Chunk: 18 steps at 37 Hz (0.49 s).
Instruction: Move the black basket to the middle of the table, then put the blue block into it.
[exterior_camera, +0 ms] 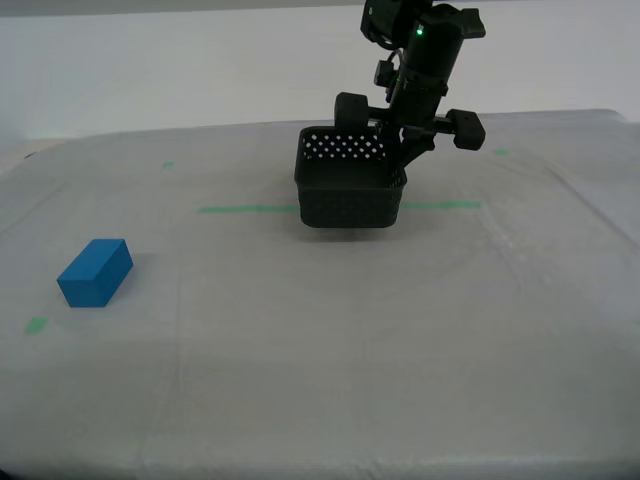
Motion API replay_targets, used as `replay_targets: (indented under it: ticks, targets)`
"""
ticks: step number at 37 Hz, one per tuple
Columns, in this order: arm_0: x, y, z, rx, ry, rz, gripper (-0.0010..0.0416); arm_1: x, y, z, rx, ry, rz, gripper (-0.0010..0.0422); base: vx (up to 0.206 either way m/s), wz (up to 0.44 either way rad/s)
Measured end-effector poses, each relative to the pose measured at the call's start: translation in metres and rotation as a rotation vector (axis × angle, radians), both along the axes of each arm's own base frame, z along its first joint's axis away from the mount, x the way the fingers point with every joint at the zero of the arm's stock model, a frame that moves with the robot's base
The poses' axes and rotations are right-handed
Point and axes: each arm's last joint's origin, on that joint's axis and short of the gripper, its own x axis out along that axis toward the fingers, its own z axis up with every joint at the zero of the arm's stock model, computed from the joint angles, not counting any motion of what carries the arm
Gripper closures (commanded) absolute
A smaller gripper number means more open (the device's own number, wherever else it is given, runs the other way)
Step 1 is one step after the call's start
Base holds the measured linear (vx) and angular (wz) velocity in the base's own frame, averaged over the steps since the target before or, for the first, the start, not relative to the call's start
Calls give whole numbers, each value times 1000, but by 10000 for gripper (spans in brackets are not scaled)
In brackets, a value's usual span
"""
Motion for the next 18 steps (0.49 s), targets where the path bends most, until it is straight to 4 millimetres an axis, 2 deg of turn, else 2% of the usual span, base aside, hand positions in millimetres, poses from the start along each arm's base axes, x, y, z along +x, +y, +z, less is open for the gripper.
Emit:
replay_targets:
  ticks: [18]
  targets:
    - [18,6,-32,-33,51,36,406,0,0,0,0,1,0,412,0,0]
